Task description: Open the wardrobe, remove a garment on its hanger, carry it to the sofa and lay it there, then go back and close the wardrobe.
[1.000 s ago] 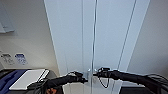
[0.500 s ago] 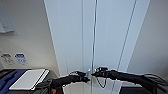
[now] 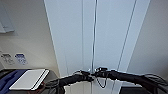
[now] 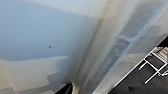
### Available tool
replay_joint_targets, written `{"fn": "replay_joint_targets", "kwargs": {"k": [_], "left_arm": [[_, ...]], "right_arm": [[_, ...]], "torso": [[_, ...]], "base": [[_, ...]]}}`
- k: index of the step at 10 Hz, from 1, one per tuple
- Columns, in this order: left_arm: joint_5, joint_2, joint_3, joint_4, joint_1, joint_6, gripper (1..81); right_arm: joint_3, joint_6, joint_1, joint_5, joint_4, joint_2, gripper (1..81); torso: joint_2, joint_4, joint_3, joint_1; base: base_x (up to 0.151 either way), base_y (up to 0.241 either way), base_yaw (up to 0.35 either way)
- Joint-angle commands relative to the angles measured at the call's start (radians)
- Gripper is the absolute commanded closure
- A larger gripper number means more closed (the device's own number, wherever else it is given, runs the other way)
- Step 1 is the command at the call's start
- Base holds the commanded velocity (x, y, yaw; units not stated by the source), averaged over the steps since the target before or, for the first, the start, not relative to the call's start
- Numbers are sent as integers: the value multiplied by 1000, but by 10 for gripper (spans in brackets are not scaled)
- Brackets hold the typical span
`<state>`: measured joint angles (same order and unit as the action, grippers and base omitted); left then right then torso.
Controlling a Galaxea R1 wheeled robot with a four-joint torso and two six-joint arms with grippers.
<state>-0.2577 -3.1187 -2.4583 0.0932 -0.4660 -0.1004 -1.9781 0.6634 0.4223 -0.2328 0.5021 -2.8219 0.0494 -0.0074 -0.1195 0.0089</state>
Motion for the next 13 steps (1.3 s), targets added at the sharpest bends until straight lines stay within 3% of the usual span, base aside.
{"fn": "replay_joint_targets", "kwargs": {"k": [1,4,6,7,10,13], "left_arm": [[50,-69,-21,-12,206,-12,10],[71,-110,61,-4,207,-12,10],[71,-99,280,-3,191,-5,10],[71,-57,402,-7,174,-5,10],[64,47,585,-10,126,-5,10],[63,234,893,-32,34,-18,10]], "right_arm": [[36,7,-151,24,-5,-9,10],[85,7,-141,52,-45,-12,10],[185,13,-124,53,-45,31,10],[228,13,-118,53,-45,54,10],[292,13,-107,59,-50,85,10],[377,13,-66,93,-45,140,10]], "torso": [[0,0,0,0],[0,0,0,0],[0,0,0,0],[0,0,0,0],[-1,0,-1,2],[-2,0,-1,3]], "base": [[0,0,0],[0,0,0],[0,0,0],[0,0,0],[0,0,0],[0,0,0]]}}
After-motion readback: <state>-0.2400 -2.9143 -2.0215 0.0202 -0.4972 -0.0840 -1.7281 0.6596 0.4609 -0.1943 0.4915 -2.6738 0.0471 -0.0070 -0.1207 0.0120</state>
